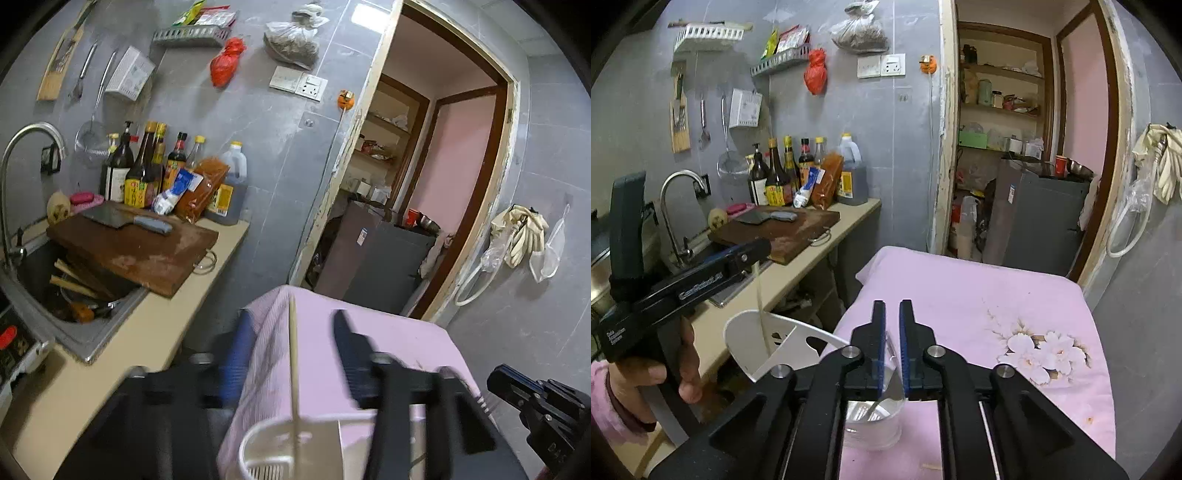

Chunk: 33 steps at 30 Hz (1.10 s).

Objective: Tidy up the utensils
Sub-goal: 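Lower the chopstick into the white holder with the left tool while the right tool drops the fork in, then bring both open tools back to the utensils on the cloth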

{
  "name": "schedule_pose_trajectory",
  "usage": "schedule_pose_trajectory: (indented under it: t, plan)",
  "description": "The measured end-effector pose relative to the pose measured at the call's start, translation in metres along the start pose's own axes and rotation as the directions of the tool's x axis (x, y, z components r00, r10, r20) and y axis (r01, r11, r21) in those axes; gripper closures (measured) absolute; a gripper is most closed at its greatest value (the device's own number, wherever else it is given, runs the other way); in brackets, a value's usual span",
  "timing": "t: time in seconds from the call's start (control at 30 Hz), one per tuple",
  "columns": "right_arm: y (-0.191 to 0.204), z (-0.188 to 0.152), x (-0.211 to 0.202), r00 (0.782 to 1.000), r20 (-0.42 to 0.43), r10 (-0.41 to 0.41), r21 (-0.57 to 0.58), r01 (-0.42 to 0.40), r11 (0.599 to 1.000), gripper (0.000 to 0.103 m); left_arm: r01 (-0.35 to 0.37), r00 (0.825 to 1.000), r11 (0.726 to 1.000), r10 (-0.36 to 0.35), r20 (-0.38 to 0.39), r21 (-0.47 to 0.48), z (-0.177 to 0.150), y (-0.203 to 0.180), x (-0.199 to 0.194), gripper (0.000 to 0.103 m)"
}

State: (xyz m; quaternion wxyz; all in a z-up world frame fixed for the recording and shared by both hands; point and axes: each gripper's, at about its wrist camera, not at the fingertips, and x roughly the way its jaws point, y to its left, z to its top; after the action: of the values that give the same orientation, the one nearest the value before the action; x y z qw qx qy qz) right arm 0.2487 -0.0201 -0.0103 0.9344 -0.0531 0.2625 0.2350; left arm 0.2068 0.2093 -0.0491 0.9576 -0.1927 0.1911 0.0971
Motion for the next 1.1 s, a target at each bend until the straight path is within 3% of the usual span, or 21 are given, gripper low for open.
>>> schedule_pose_trajectory:
  t: [0.13,0.27,0.33,0.4,0.6,0.73,0.87,1.1]
  plan:
    - [-0.014,-0.002,-0.011,1.0,0.024,0.003,0.046,-0.004,0.999,0.087,0.002,1.0,1.0,-0.002,-0.017,-0.03,-0.001,0.001,-0.01,0.045]
    - [-0.036,-0.005,-0.031,0.997,0.078,-0.01,0.11,0.001,0.994,0.061,0.013,1.0,1.0,-0.013,-0.01,0.002,0.0,-0.013,-0.024,0.029]
    - [-0.048,-0.007,-0.043,0.994,0.105,-0.022,0.137,0.008,0.991,0.055,0.026,1.0,0.999,-0.026,-0.005,0.02,0.0,-0.022,-0.03,0.025]
    - [-0.057,-0.009,-0.052,0.991,0.127,-0.037,0.153,0.018,0.988,0.041,0.037,0.999,0.998,-0.037,0.002,0.047,-0.001,-0.035,-0.037,0.017]
    - [-0.092,-0.022,-0.091,0.977,0.199,-0.076,0.19,0.038,0.981,0.015,0.039,0.998,0.995,-0.043,0.044,0.089,-0.014,-0.08,-0.062,0.001]
    - [-0.121,-0.037,-0.11,0.977,0.201,-0.076,0.211,0.033,0.977,0.01,0.031,0.999,0.992,-0.036,0.04,0.126,-0.028,-0.108,-0.071,0.001]
    - [-0.152,-0.062,-0.121,0.985,0.152,-0.083,0.202,0.051,0.978,0.005,0.026,0.999,0.987,-0.03,0.023,0.156,-0.051,-0.137,-0.08,0.001]
    - [-0.211,-0.113,-0.12,0.992,0.061,-0.112,0.246,0.093,0.965,0.004,0.008,1.0,0.981,-0.005,-0.018,0.195,-0.097,-0.18,-0.079,0.001]
